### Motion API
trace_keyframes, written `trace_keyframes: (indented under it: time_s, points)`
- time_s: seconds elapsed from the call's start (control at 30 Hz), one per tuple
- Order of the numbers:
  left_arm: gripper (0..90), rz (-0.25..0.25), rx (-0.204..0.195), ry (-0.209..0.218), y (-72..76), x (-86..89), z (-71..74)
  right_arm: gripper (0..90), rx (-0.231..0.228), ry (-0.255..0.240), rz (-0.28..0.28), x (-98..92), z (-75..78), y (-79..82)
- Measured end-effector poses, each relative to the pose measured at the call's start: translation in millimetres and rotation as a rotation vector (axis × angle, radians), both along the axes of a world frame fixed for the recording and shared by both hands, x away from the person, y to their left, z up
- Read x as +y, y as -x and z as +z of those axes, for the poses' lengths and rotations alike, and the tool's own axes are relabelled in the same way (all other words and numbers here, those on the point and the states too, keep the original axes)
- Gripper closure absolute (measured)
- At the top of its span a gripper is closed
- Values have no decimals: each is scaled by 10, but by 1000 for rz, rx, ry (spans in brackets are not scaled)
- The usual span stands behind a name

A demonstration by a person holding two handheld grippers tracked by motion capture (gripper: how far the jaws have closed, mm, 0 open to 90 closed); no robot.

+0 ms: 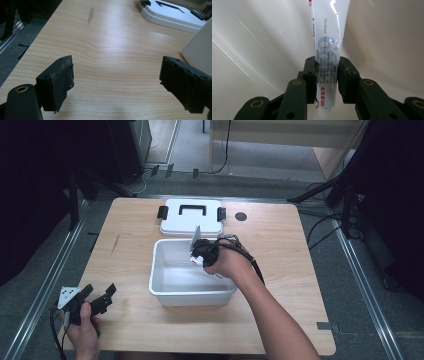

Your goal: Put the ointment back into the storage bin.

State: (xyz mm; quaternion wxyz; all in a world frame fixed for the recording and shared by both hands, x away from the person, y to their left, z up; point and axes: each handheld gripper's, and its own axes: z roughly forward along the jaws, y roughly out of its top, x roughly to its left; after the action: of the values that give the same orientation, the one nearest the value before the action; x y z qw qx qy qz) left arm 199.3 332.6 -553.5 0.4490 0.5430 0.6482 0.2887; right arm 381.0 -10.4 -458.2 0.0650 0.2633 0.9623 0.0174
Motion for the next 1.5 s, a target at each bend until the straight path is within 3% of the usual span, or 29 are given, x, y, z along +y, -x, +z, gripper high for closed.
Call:
trace_keyframes:
  time_s: [0.27,0.37,0.43,0.67,0.97,1.13,1.23,1.3,1.4,1.5]
  points:
    - [126,1,0,0,-1,-1,0,715,-15,1,50,76,-79,14]
    - [127,1,1,2,-2,0,-1,714,25,-34,18,80,-112,-15]
    - [127,0,1,0,-2,1,-1,714,25,-34,13,80,-111,-20]
    - [127,3,4,1,-4,2,-1,704,-7,2,3,86,-119,-19]
    - [130,4,5,0,-4,-1,-1,653,-17,-13,14,64,-105,-15]
    - [130,3,6,-1,-4,-1,0,540,7,-56,29,58,-71,-4]
    - [129,3,5,-1,-5,-1,-1,389,39,-78,40,47,-32,20]
    - [130,3,5,-1,-5,-2,-1,365,41,-85,45,45,-21,29]
    - [130,2,5,-2,-5,-2,-1,264,49,-129,48,24,97,72]
    - [130,1,5,-3,-4,-1,-1,205,62,-138,54,1,196,97]
